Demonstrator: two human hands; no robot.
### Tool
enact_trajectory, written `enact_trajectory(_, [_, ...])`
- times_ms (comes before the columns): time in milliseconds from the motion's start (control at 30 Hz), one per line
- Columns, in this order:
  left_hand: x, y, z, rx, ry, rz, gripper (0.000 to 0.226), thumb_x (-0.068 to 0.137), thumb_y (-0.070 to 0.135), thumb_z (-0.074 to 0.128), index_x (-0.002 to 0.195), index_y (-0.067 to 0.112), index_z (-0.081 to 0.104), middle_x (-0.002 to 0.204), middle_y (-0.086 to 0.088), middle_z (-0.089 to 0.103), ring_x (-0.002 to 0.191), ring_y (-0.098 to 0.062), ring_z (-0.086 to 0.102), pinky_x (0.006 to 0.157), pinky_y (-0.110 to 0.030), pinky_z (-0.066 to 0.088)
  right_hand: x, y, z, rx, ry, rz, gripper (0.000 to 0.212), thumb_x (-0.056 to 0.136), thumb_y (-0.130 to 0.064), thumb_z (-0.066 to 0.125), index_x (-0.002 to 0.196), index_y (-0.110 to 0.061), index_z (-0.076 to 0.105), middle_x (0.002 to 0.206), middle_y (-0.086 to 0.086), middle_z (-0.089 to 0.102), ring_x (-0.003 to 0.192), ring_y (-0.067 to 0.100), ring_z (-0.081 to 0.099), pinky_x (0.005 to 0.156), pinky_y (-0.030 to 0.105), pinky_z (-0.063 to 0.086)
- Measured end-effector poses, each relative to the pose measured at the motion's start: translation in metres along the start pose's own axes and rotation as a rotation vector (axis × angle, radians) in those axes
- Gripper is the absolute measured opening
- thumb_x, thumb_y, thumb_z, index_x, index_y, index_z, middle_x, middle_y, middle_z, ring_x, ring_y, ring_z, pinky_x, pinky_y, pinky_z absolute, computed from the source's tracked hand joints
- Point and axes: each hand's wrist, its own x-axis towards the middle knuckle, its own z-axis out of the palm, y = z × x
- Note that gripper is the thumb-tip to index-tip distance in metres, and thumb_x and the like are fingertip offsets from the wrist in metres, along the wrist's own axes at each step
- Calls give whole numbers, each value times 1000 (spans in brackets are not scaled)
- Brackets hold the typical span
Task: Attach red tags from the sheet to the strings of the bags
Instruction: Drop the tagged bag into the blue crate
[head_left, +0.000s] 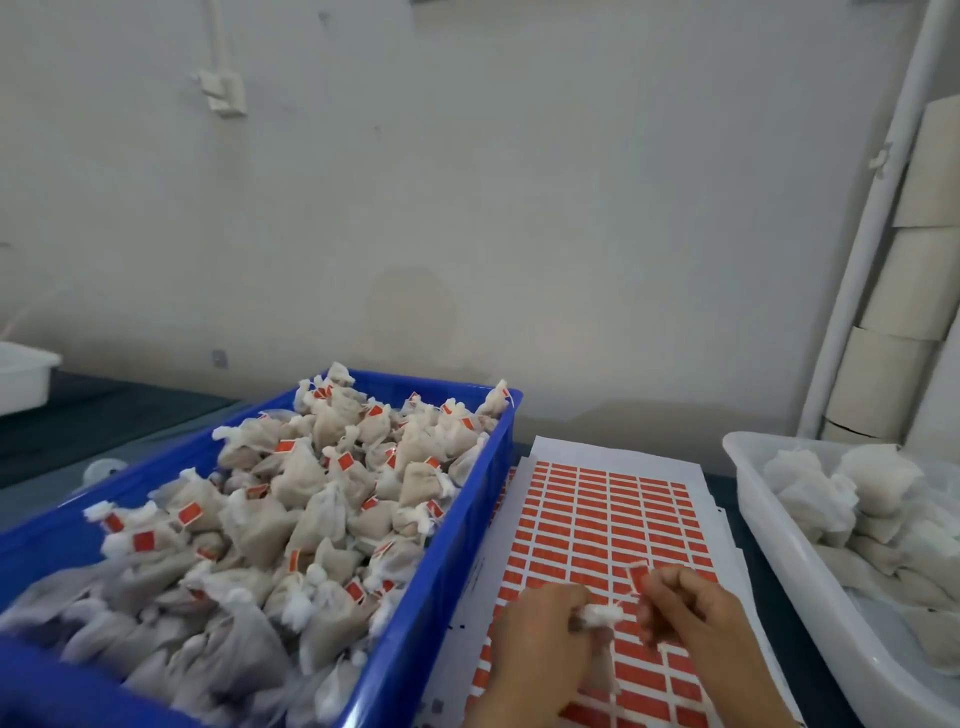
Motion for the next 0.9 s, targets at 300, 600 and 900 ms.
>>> enact_trajectory(300, [-2,-20,-127,98,402,193,18,84,40,61,72,27,55,68,8,55,65,-5,52,60,-19,39,13,-68,57,264,-238,-138,27,80,-33,53,97,-18,68,88,3,72,79,20,70,60,21,54])
enact_trajectory(600, [61,-129,-171,-137,445,-167,19,88,28,59,74,15,57,82,-6,62,69,-15,58,70,-30,51,15,-49,97,210,-279,58,21,95,-8,45,98,-11,66,87,3,73,81,20,70,67,28,56])
enact_trajectory(900, [60,-140,-153,82,497,-332,48,87,39,59,125,12,45,111,-9,59,92,-22,61,80,-35,53,12,-27,81,53,-203,218,22,94,-5,46,91,-9,67,78,4,73,73,19,71,64,25,56])
